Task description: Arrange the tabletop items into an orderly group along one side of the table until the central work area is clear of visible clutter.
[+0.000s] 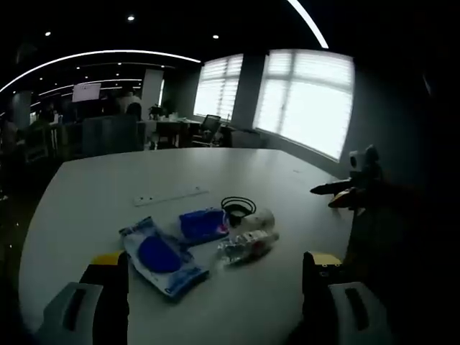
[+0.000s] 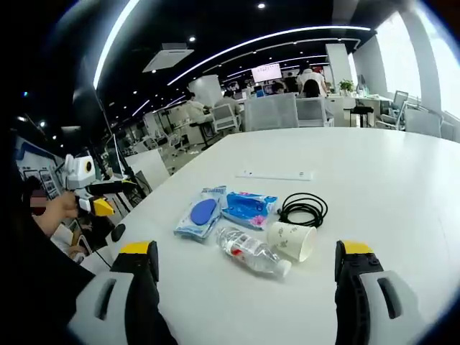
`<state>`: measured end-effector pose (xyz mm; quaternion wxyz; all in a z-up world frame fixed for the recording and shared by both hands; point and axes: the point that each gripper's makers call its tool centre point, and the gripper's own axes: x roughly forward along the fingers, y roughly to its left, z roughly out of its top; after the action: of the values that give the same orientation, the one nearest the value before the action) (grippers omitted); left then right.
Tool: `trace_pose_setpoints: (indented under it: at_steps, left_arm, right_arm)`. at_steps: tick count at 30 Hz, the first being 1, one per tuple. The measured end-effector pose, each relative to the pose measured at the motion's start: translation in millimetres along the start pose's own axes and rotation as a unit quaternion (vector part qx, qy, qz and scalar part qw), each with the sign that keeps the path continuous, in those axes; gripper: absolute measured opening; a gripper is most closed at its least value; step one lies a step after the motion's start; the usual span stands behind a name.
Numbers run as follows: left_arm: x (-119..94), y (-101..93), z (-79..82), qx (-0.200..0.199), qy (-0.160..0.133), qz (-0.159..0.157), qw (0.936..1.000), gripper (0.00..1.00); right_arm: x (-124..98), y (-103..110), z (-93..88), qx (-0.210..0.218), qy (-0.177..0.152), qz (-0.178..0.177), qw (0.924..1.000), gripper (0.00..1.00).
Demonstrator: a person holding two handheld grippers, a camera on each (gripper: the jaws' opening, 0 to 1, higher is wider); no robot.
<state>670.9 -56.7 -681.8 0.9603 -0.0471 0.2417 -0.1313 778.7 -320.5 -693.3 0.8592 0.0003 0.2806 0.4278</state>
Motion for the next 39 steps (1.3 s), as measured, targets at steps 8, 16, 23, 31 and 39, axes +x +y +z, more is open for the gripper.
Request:
trace_pose_setpoints:
  at_steps: [8, 16, 23, 31, 39]
  left_arm:
    - [-0.1, 0.4, -0.4, 0.002, 0.002, 0.004, 1.0000, 1.00]
    - [-1.5, 2.2, -0.1, 0.000, 0.000, 0.008, 1.0000, 1.00]
    - [-2.2, 2.3, 1.3, 0.001, -0.003, 0.008, 1.0000, 1.00]
    - [-2.7, -0.7, -0.9, 0.003, 0.001, 0.005, 1.0000, 1.00]
    - [-3.0, -6.1, 3.1, 0.009, 0.001, 0.002, 1.0000, 1.00]
  right_arm:
    - [-0.6, -1.0, -2.5, 0.001, 0.002, -0.002, 1.0000, 0.99]
    - [-0.6, -2.4, -1.9, -0.003, 0.002, 0.001, 1.0000, 0.99]
    - [-1.2, -1.5, 0.2, -0.011, 0.004, 0.002, 0.9999, 0.98]
    - [-3.2, -4.3, -0.9, -0.017, 0.006, -0.001, 0.9998, 0.96]
    - [-5.1, -5.5, -1.5, -0.020, 0.007, 0.001, 0.9998, 0.95]
